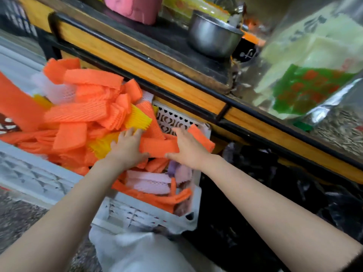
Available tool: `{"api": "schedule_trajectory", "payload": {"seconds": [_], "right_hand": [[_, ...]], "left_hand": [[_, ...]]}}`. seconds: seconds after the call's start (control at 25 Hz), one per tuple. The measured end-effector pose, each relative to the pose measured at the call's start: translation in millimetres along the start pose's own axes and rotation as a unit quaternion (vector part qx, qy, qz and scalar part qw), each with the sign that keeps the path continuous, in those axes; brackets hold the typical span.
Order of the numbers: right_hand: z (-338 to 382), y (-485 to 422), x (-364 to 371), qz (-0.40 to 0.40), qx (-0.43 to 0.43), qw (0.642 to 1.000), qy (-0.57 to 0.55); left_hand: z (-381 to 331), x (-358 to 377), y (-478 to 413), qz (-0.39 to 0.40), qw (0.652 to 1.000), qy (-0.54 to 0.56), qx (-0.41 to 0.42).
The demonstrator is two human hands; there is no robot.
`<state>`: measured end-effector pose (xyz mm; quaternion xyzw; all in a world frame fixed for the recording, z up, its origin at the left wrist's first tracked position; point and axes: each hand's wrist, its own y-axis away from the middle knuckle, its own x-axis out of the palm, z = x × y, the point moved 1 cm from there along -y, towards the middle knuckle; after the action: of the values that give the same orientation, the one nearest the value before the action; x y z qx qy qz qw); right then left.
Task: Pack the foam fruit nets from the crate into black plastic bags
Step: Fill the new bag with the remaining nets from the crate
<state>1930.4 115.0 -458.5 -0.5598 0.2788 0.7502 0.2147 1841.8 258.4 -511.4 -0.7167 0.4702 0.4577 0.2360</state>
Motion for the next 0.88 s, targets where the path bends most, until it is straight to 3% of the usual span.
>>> {"api": "schedule_trajectory", "payload": {"seconds": [0.08, 0.16, 0.28, 0.4, 0.48, 0.56, 0.72, 0.88], "right_hand": [[-3.8, -24.1, 22.8, 0.040, 0.015, 0.999, 0.030], [-6.4, -36.5, 41.0, 0.023, 0.008, 0.998, 0.064], [-5.8, -35.1, 41.7, -0.056, -0.006, 0.996, 0.072], [-5.3, -23.0, 26.6, -0.108, -0.019, 0.994, 0.008], [-3.9, -12.9, 16.3, -0.132, -0.019, 0.990, -0.041], [1.2, -1.6, 7.6, -0.167, -0.010, 0.981, -0.100], [33.4, 17.0, 8.9, -0.222, 0.006, 0.951, -0.214], [76.7, 29.6, 32.8, -0.123, -0.146, 0.979, -0.071]], "left_hand": [[10.5, 7.1, -7.3, 0.047, 0.999, -0.013, 0.017], [14.3, 12.4, -11.6, 0.038, 0.998, -0.026, 0.036], [15.4, 7.3, -15.5, -0.069, 0.997, 0.026, 0.039], [9.9, -2.3, -7.4, -0.138, 0.980, 0.129, 0.054], [2.0, -5.6, 3.7, -0.164, 0.957, 0.226, 0.078], [-6.0, -9.6, 15.4, -0.140, 0.927, 0.343, 0.064], [-19.0, -21.5, 32.6, -0.026, 0.813, 0.582, 0.004], [-16.8, -25.3, 46.5, 0.001, 0.772, 0.635, 0.014]]}}
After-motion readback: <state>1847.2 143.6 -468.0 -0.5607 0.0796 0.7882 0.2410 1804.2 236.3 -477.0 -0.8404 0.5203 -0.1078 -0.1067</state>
